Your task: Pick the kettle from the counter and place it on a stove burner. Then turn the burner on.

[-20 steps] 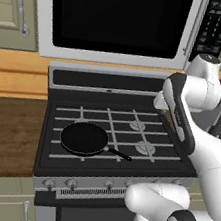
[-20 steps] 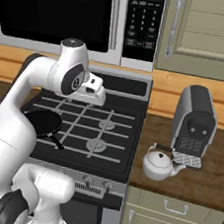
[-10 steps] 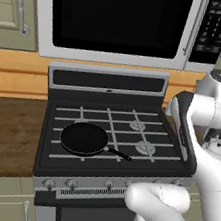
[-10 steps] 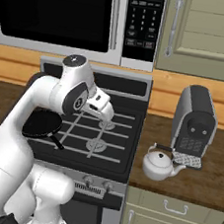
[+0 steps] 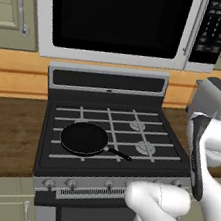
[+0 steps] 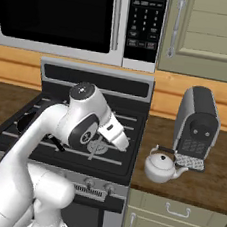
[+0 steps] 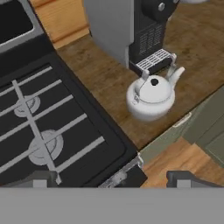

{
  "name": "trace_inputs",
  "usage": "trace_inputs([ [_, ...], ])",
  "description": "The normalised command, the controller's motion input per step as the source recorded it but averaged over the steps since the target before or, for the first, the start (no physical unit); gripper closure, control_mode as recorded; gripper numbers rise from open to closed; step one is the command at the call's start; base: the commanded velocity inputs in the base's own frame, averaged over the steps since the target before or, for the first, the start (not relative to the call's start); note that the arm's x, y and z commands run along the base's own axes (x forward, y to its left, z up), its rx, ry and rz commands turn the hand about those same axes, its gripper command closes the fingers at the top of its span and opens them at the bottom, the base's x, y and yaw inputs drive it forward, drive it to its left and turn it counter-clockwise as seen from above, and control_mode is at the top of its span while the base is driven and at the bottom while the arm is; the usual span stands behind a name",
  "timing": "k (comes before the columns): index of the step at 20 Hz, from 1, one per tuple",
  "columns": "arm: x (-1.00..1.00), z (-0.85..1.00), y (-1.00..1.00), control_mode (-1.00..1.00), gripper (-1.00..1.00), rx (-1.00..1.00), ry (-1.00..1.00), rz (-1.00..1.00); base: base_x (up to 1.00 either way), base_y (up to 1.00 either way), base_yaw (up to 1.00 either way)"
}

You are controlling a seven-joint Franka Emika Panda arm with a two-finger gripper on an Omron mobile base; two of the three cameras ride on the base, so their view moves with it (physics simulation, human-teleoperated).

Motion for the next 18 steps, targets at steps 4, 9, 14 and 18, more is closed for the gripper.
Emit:
trace_inputs([
  [4,-0.24,0.00,-0.80,-1.00,-1.00,0.09,0.00,-0.33,0.00,0.00,0.00],
  [9,-0.05,0.00,-0.82,-1.00,-1.00,0.08,0.00,-0.33,0.00,0.00,0.00],
  [14,0.16,0.00,-0.55,-1.00,-1.00,0.10,0.03,-0.16,0.00,0.00,0.00],
  [18,0.28,-0.08,-0.29,-1.00,-1.00,0.11,0.02,-0.02,0.00,0.00,0.00],
])
